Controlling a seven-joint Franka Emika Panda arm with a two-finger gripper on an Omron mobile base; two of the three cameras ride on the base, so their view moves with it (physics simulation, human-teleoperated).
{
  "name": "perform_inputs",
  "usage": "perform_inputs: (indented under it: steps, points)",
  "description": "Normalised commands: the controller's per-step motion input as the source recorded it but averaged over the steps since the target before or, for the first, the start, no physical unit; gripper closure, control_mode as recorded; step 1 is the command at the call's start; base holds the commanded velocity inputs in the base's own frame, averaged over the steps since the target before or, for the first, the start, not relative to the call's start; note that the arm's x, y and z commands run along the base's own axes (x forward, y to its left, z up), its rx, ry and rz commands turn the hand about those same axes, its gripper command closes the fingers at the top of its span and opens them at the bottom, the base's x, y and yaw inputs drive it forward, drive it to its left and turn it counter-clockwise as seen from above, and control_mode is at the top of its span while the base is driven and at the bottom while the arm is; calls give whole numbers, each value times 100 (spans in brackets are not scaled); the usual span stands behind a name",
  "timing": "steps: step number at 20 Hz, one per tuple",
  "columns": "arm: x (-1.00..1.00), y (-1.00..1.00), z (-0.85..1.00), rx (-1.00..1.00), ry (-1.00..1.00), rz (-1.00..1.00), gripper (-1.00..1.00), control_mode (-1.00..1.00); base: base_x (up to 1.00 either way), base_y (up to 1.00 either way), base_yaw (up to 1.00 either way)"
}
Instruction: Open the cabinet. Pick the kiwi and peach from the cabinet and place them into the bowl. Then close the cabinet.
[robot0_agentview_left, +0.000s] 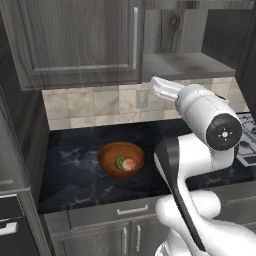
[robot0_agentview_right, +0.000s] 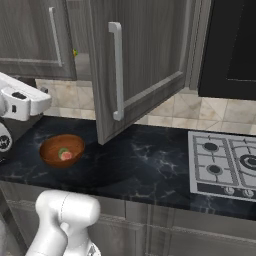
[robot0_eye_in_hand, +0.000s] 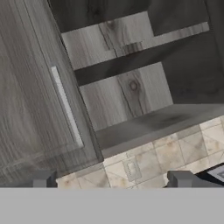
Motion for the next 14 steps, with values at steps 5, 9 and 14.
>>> perform_inputs:
  steps: [5,9,14]
  points:
    - [-100,-21,0,1,17,0,-100,-100,0,0,0]
    - [-100,-18,0,0,18,0,-100,-100,0,0,0]
    - [-100,-44,-4,4,7,0,-100,-100,0,0,0]
